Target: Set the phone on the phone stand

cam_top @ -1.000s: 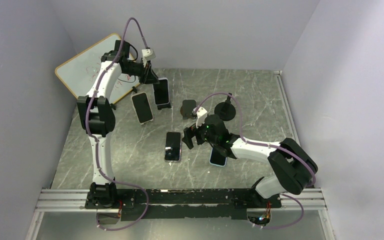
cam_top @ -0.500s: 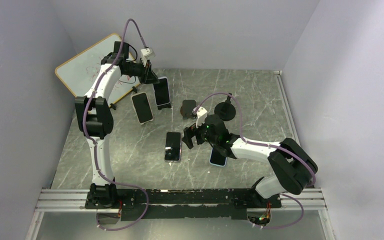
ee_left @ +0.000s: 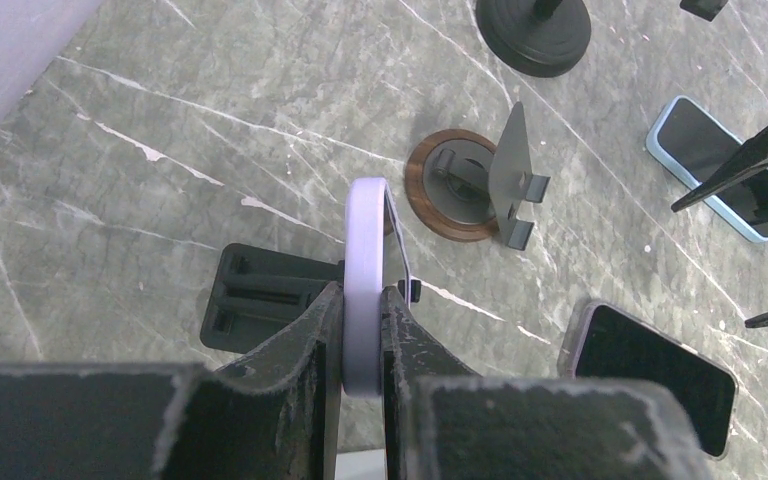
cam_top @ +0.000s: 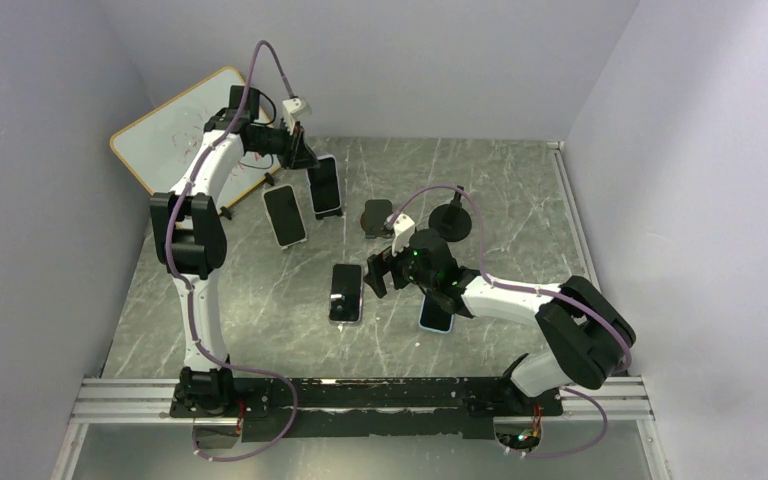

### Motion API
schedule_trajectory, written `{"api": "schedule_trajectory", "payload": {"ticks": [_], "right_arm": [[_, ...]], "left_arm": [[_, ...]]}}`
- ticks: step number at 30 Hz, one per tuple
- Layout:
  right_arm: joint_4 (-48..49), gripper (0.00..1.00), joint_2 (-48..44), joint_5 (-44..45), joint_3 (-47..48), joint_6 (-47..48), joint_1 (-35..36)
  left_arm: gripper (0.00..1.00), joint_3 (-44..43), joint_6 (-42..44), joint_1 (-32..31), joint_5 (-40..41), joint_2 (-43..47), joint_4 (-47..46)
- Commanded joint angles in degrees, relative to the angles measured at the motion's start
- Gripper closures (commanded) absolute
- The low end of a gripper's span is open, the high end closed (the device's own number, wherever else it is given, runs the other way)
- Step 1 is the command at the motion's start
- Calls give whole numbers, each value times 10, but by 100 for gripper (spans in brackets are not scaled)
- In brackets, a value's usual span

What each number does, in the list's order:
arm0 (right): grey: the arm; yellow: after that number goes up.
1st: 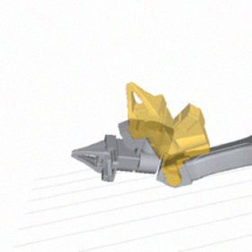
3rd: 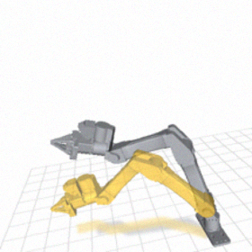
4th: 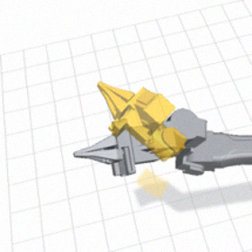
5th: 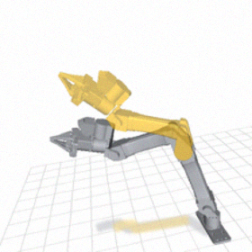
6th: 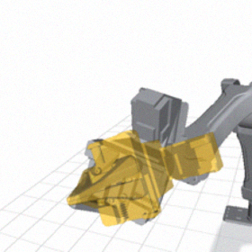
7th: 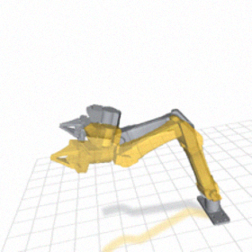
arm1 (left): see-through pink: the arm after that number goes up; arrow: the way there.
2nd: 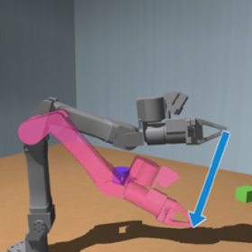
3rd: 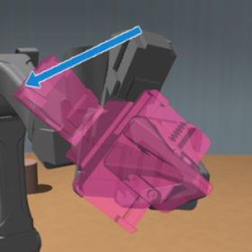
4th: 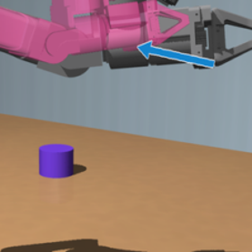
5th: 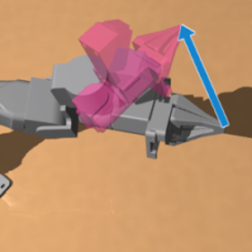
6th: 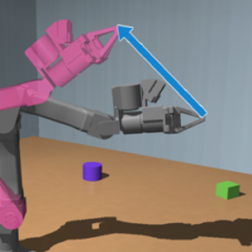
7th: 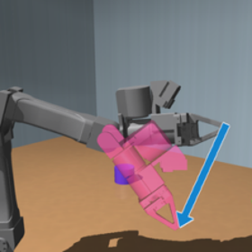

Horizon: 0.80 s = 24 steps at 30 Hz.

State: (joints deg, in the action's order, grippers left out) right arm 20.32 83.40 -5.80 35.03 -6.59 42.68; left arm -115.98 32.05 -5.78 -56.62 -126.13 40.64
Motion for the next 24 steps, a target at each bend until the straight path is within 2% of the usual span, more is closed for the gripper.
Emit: {"api": "schedule_trajectory", "payload": {"ticks": [1,12,24], "right_arm": [[18,0,-1,2,-2,-1,-4],[18,0,2,2,-1,-1,-4],[20,0,4,0,-1,-1,-4]], "left_arm": [[95,7,20,-1,-9,14,-30],[95,6,36,0,-4,-9,-19],[95,51,31,4,-11,2,-55]]}}
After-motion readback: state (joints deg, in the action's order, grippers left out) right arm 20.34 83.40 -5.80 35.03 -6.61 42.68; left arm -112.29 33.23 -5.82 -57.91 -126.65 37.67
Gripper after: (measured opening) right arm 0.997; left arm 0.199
